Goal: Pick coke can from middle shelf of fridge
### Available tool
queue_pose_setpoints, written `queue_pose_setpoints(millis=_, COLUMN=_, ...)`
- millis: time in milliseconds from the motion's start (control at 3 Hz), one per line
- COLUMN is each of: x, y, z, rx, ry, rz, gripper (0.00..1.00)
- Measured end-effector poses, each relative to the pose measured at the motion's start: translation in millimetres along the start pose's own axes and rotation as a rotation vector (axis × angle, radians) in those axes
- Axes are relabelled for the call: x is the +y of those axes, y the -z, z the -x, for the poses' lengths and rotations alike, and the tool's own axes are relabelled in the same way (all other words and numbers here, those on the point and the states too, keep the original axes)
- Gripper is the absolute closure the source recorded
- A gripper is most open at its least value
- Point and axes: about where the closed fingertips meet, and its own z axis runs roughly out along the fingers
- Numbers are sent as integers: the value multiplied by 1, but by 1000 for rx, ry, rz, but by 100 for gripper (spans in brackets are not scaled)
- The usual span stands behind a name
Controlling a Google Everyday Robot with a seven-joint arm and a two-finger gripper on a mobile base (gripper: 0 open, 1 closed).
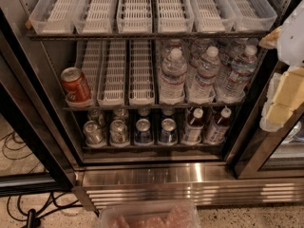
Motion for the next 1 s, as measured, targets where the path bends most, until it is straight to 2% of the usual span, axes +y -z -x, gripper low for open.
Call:
queue_pose_setpoints(millis=333, x=0, y=0, z=0, rx=0, ry=0, rz=0, gripper=0)
queue_pose_setpoints(millis=667, x=8, y=-15, z=13, rx=-39, ry=-59, rz=-17, gripper=0)
queue_pose_setpoints(millis=1000, x=28, y=-56, z=51, rx=-115, ry=-143, rz=-16, gripper=0)
